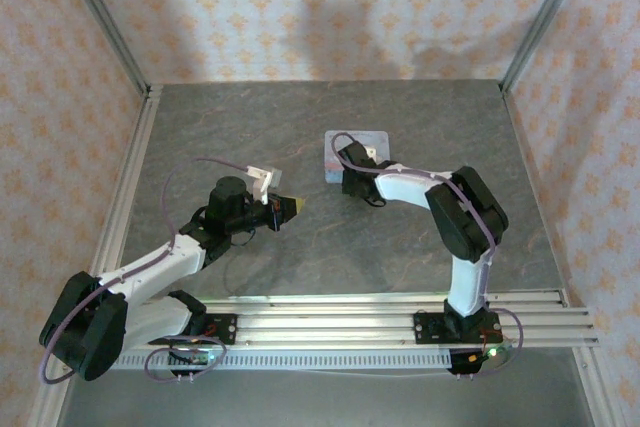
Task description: Unlock the padlock with the key
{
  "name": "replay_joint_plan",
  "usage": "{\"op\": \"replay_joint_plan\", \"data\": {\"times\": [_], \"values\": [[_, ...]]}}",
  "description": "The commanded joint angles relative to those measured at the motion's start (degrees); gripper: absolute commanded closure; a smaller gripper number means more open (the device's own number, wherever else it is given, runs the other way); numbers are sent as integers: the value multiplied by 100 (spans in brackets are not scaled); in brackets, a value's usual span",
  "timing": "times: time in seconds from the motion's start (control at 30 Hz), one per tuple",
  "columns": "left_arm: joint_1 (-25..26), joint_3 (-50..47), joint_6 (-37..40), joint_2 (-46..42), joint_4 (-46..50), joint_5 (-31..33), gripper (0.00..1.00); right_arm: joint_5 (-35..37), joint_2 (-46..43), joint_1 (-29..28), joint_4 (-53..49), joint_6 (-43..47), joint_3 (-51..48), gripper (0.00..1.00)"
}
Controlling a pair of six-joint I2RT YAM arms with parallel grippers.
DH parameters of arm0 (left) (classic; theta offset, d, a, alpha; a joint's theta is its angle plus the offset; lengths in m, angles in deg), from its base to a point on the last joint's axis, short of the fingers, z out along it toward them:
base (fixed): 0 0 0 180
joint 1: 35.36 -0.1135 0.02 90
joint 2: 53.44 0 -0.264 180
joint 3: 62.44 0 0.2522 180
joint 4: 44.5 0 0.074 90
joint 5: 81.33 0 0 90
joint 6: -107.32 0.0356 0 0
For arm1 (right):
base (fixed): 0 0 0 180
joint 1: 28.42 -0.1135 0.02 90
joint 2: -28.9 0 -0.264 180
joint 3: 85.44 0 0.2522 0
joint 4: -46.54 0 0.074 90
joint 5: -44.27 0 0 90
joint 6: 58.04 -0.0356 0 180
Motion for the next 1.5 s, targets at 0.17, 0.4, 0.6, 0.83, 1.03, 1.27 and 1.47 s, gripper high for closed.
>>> {"op": "replay_joint_plan", "data": {"times": [0.17, 0.4, 0.6, 0.83, 1.03, 1.27, 1.47], "values": [[-35, -237, 47, -303, -106, 151, 100, 339, -40, -48, 840, 130, -266, 66], [-35, -295, 133, -423, 5, 138, 100, 210, -268, -50, 873, 413, -381, 88], [-36, -268, 173, -461, 100, 121, 100, -204, -592, -48, 748, 536, -496, 100], [-35, -227, 335, -343, 49, -42, 100, -1155, -934, -48, 308, 521, -376, 100], [50, -370, 430, -65, -585, 82, 100, -2000, -960, 0, -482, 262, 106, 100], [100, -344, 544, 271, -1224, 182, 100, -3029, -899, 188, -932, -234, 505, 100], [130, -306, 457, 569, -1647, 99, 100, -3509, -1063, 257, -1087, -457, 676, 100]]}}
